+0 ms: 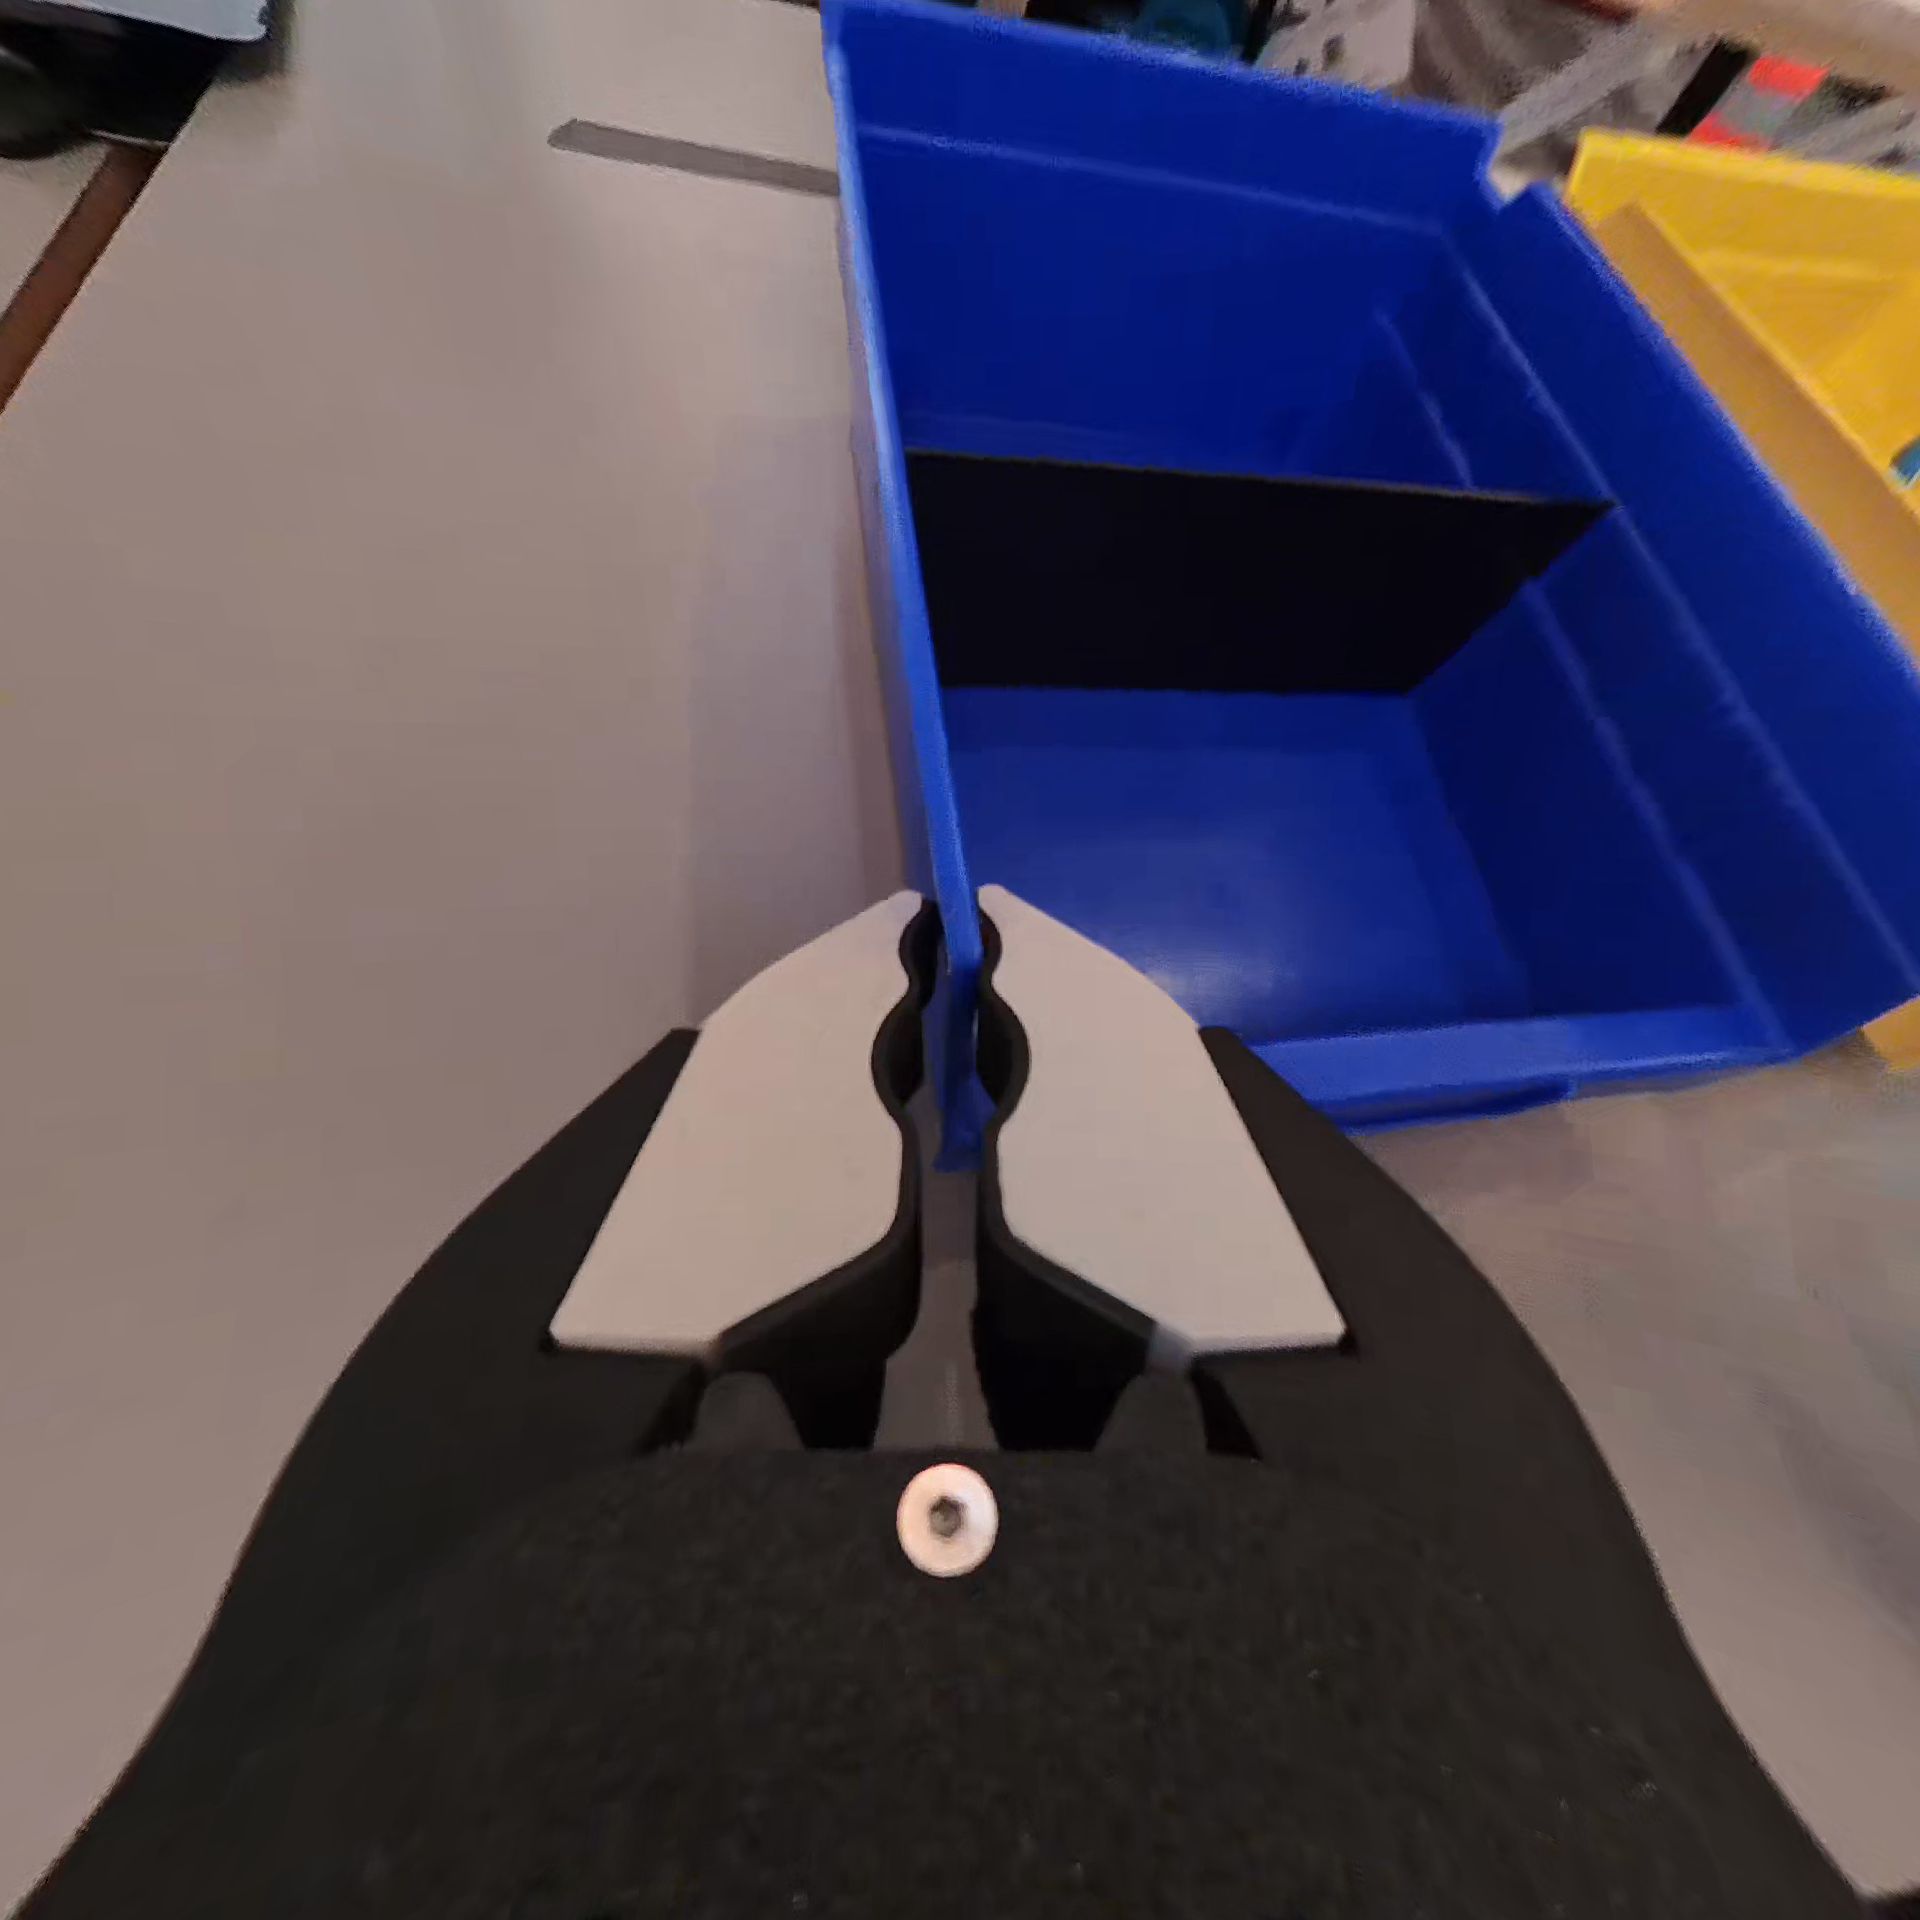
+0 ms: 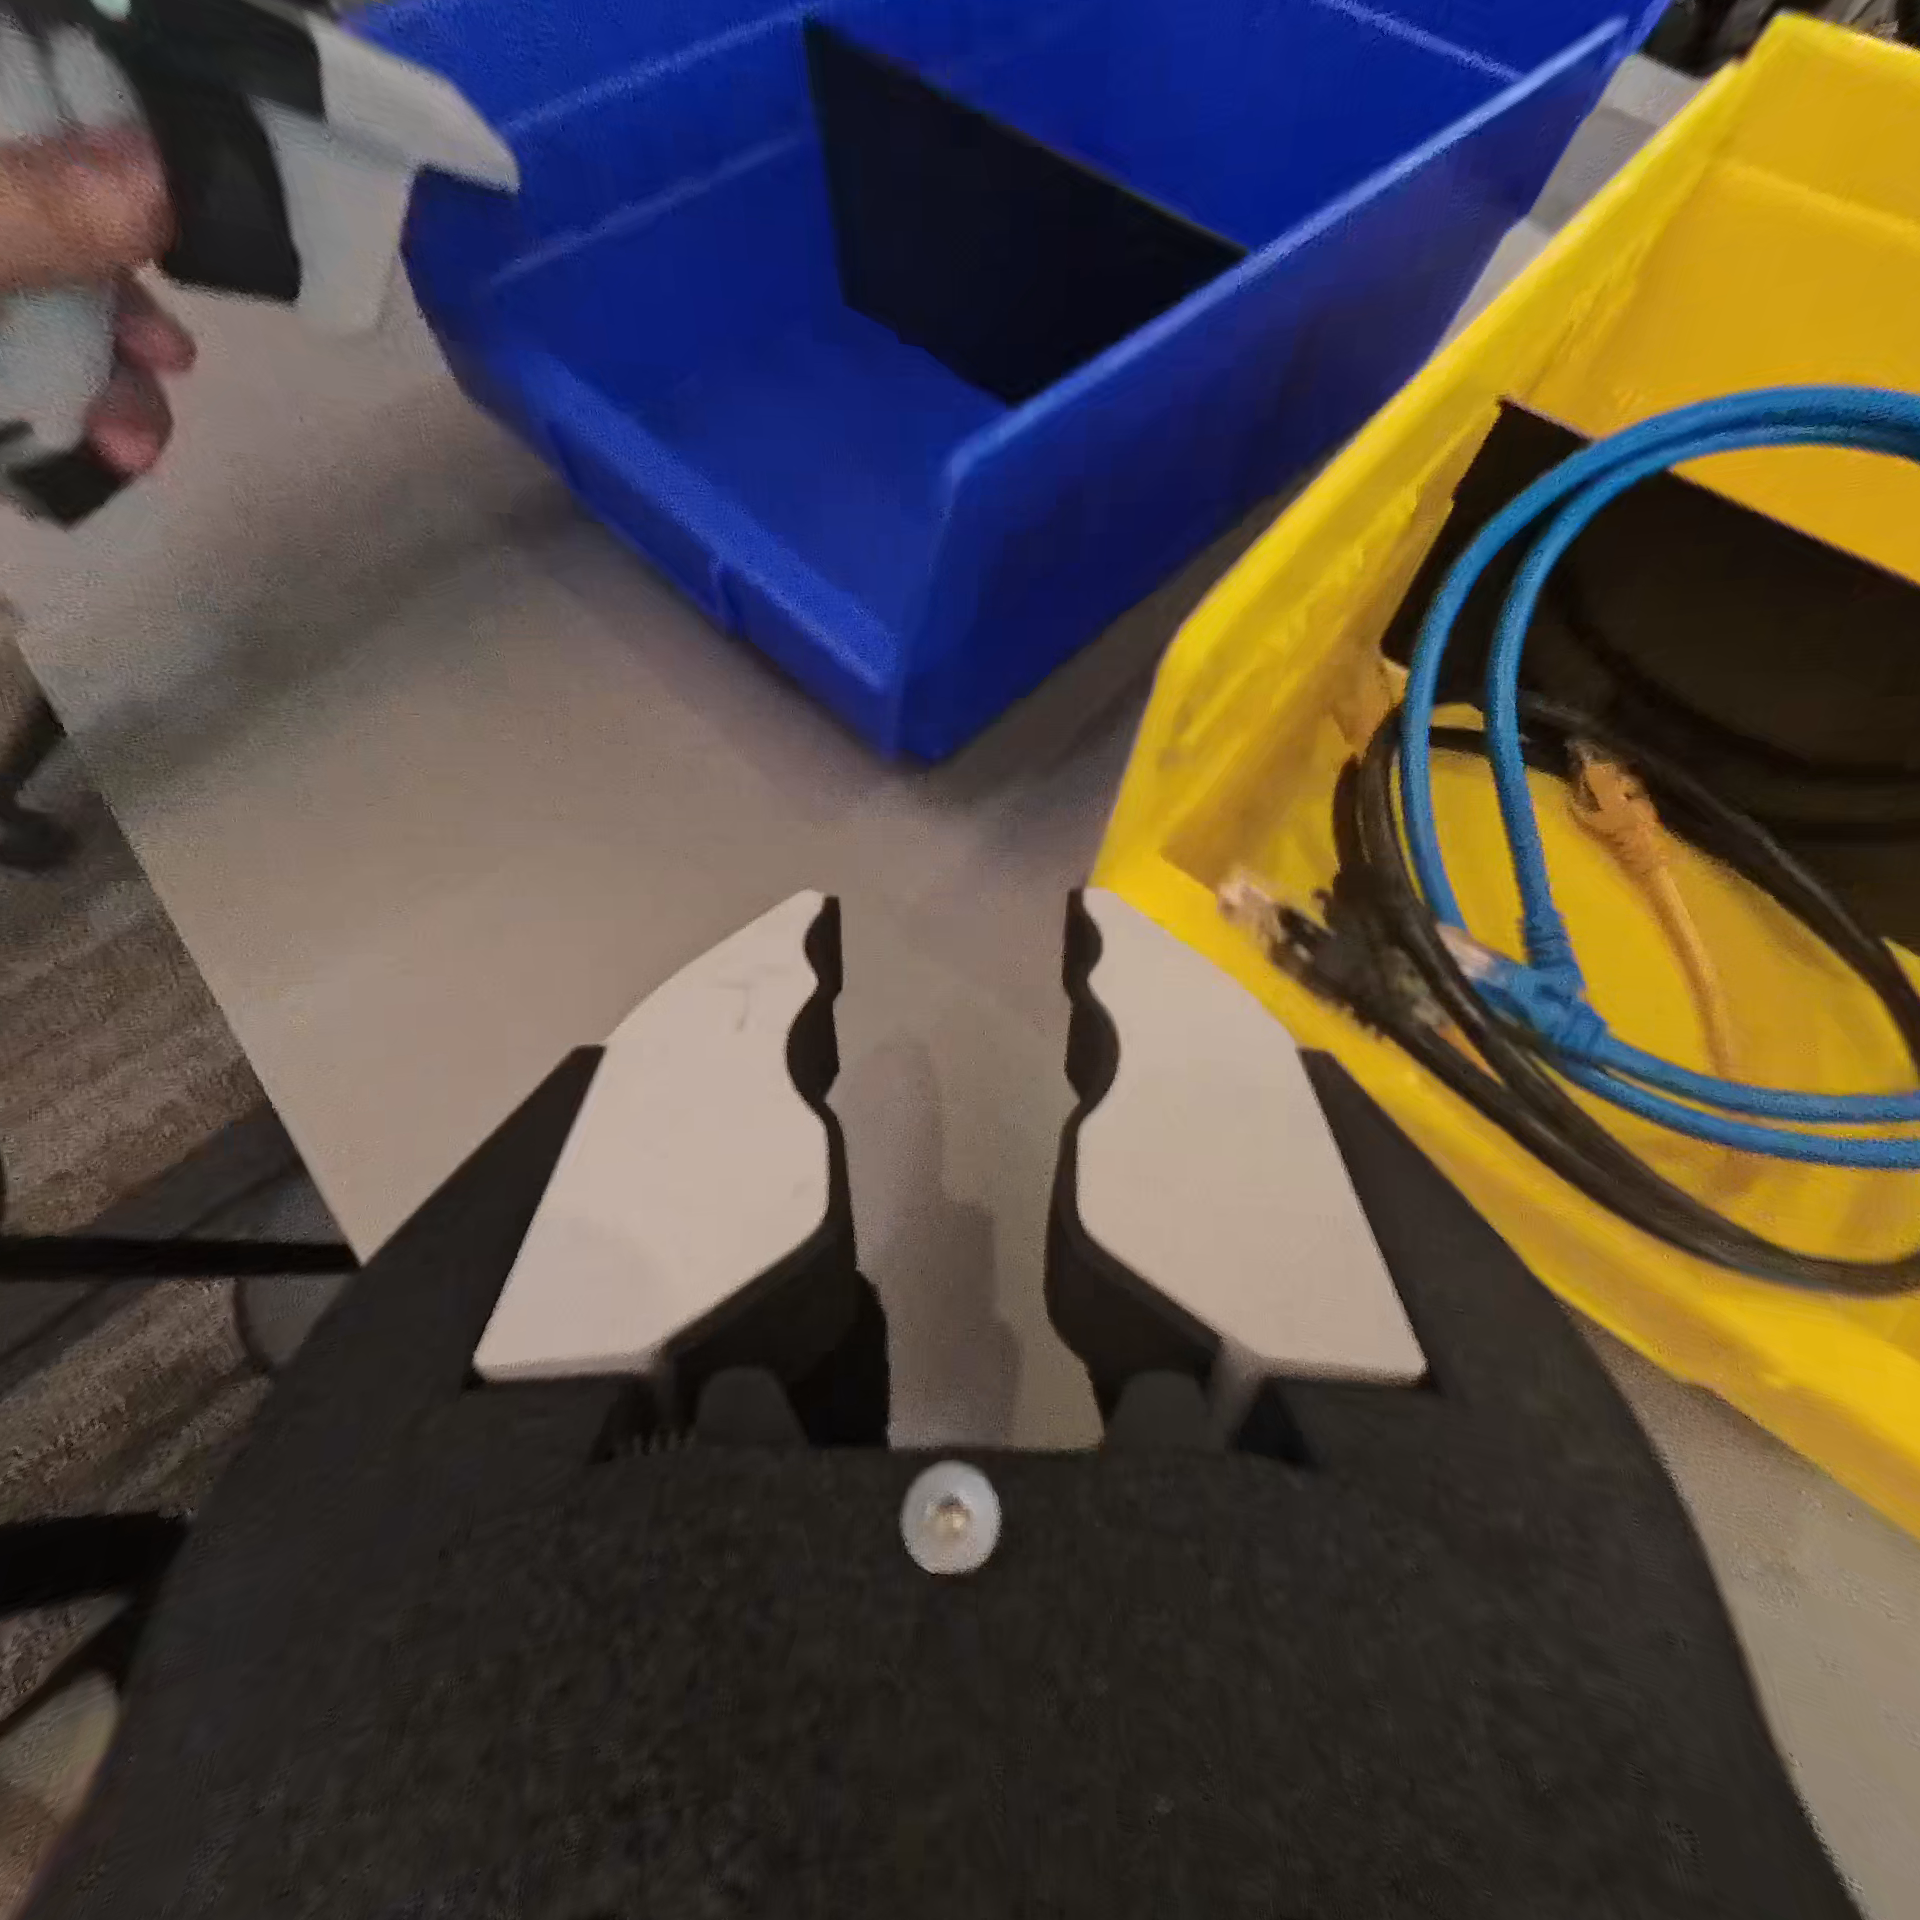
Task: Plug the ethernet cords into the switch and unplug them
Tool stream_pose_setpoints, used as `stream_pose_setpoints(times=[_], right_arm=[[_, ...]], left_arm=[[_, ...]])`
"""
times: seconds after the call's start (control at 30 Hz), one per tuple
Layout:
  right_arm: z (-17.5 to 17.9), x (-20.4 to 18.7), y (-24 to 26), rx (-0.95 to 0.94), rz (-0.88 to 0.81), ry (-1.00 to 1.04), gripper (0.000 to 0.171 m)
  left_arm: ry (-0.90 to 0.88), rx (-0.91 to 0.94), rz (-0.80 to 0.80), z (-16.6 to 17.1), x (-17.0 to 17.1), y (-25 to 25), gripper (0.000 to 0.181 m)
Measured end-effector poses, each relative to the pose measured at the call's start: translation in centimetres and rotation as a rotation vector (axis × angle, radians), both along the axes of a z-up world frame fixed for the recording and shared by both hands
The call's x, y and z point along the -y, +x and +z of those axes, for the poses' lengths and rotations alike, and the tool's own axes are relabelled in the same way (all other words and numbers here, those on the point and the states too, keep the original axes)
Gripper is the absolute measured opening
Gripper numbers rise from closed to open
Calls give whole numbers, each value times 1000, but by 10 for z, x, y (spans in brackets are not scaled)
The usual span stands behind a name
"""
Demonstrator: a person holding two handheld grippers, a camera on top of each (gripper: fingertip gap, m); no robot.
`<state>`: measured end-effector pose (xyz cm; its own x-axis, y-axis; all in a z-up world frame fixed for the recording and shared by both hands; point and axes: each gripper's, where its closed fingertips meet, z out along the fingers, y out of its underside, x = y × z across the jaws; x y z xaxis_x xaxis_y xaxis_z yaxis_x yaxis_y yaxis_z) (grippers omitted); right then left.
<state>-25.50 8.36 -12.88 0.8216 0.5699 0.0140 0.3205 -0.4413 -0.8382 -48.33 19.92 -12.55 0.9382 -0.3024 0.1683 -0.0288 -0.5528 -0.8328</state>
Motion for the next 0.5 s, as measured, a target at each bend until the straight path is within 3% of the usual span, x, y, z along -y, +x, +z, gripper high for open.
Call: stream_pose_setpoints(times=[0.1,0.23,0.27,0.3,0.4,0.5], right_arm=[[8,-19,-35,-56,-33,36,43],[-8,-35,-48,-12,-156,22,44],[-12,-38,-45,-14,-196,12,34],[-11,-42,-36,-1,-261,31,10],[-3,-39,-33,-27,-261,8,5],[26,-35,-30,-74,-234,11,3]], left_arm=[[-3,-55,34,0,32,1,4],[0,-81,64,0,77,6,5],[3,-100,72,-1,87,6,5],[8,-118,88,0,95,5,5],[51,-143,111,12,115,9,6],[187,-260,137,51,127,16,7]])
